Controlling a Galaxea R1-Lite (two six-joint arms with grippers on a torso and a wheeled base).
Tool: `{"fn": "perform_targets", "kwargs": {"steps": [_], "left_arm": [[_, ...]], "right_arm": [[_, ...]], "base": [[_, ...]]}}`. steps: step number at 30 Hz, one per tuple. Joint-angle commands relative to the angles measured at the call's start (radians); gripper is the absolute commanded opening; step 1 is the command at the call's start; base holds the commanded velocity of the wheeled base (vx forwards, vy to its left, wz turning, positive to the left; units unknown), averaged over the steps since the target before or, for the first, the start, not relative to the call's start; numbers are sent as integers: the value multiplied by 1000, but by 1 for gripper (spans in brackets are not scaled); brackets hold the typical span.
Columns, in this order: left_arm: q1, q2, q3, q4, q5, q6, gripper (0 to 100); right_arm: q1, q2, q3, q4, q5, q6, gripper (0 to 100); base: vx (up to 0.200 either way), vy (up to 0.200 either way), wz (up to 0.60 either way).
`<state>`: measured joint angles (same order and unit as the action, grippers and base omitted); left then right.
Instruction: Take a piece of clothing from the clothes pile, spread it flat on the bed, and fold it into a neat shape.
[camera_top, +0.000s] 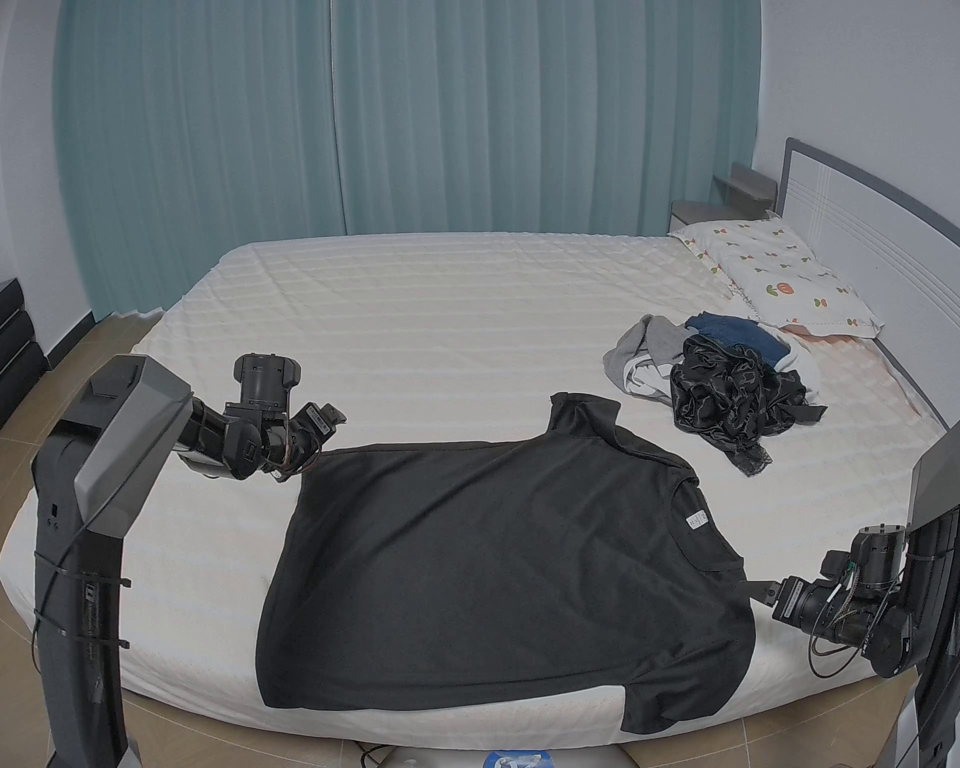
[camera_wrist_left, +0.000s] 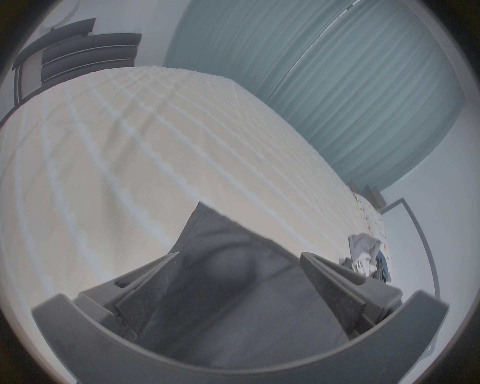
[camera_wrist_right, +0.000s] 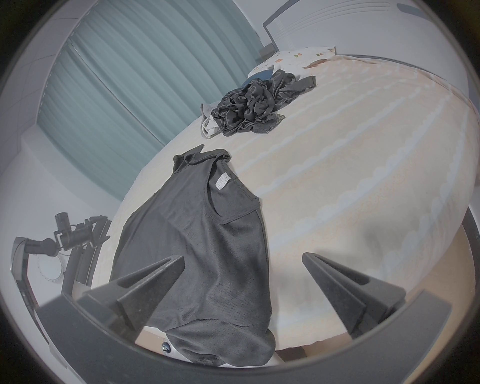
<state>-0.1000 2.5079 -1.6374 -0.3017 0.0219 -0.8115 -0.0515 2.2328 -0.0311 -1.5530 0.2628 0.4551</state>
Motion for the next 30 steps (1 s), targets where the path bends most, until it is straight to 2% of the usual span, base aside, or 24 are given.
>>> {"fn": "perform_targets", "kwargs": {"steps": [1,7,24,25,30], "left_arm": [[29,161,-119,-51,23,-20,100],[40,187,-111,-151,49,-12,100],[29,195,-96,-143,43,44,100],[31,195,-94,-143,43,48,0],[36,198,-101,-148,49,48,0]], "right_arm": [[15,-1,5,-10,-4,4,100],[16,4,-1,-10,-4,2,100],[42,7,-4,-10,-2,4,100],[42,7,-3,-10,-2,4,100],[42,13,-4,-10,-2,4,100]], "base": [[0,0,0],[0,0,0],[0,0,0],[0,0,0],[0,0,0]]}}
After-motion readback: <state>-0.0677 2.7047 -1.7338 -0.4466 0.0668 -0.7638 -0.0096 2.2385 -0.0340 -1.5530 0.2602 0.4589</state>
